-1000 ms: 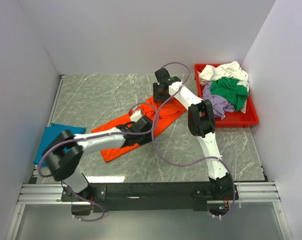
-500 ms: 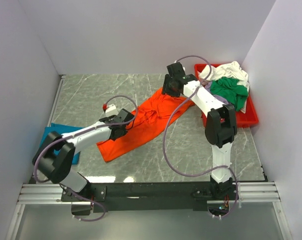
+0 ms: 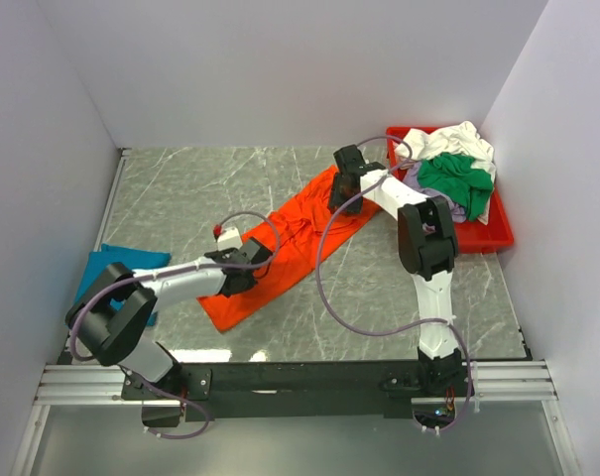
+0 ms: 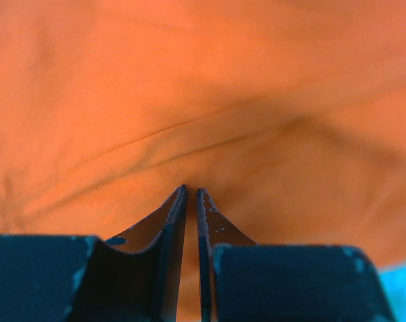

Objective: Fold and stack the t-shirts
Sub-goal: Fold the tshirt

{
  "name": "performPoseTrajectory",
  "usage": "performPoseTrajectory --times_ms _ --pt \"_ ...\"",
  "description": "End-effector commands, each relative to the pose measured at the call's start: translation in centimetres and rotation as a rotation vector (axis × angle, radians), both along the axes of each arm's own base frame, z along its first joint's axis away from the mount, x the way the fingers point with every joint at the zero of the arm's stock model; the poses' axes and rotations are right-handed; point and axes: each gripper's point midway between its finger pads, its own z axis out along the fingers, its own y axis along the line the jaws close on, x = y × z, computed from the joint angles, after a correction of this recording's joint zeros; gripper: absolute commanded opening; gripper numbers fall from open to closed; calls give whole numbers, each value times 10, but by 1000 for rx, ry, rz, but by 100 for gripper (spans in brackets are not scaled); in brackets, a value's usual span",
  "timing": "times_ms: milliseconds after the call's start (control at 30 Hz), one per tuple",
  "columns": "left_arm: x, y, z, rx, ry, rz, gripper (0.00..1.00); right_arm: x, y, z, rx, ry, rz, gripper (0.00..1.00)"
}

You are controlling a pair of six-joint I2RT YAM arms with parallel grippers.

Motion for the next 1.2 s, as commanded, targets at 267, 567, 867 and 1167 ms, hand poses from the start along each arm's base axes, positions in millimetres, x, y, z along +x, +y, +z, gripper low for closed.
performPoseTrajectory --times_ms 267,567,867,1167 --pt "-109 -70 -25 -189 242 -178 16 18 -24 -21 -141 38 43 54" --pt "-95 -116 -1 -262 197 -261 18 65 -16 -25 -218 14 159 54" --pt "-40 -116 46 -261 62 -256 27 73 -3 19 -142 -86 125 58" --pt "-22 -76 17 -107 57 -244 25 58 20 99 58 -201 40 60"
